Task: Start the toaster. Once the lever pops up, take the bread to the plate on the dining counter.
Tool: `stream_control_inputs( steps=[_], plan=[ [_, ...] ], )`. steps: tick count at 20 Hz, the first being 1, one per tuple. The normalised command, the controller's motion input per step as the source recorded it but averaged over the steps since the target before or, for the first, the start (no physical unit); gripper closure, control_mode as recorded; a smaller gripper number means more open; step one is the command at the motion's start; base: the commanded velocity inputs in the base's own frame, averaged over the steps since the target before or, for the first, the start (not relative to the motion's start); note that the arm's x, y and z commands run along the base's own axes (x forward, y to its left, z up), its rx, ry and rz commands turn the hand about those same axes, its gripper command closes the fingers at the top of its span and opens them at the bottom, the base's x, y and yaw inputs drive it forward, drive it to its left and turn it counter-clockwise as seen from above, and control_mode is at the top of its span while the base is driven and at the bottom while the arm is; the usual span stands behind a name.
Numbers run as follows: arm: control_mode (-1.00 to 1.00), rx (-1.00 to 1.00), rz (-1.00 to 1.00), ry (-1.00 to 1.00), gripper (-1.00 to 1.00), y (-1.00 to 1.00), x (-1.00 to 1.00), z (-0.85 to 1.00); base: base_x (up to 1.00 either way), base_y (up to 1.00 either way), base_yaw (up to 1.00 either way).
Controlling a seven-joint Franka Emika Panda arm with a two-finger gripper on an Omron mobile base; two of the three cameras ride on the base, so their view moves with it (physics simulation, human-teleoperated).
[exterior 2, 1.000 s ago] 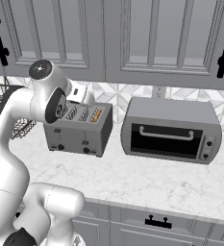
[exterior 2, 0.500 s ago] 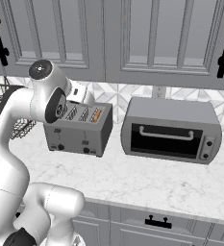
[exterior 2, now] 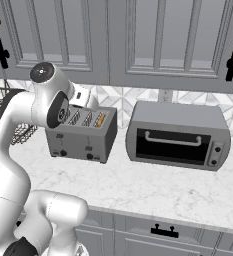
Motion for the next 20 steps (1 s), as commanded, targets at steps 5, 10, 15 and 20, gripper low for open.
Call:
stream_control_inputs(
  steps=[5,10,15,20],
  plan=[
    [-1.00,0.00,0.00,0.00,-1.00,0.00,0.00,0.00,0.00,0.00,0.00],
    [-1.00,0.00,0.00,0.00,-1.00,0.00,0.00,0.00,0.00,0.00,0.00],
    [-1.00,0.00,0.00,0.00,-1.00,0.00,0.00,0.00,0.00,0.00,0.00],
    [-1.00,0.00,0.00,0.00,-1.00,0.00,0.00,0.00,0.00,0.00,0.00]
  ],
)
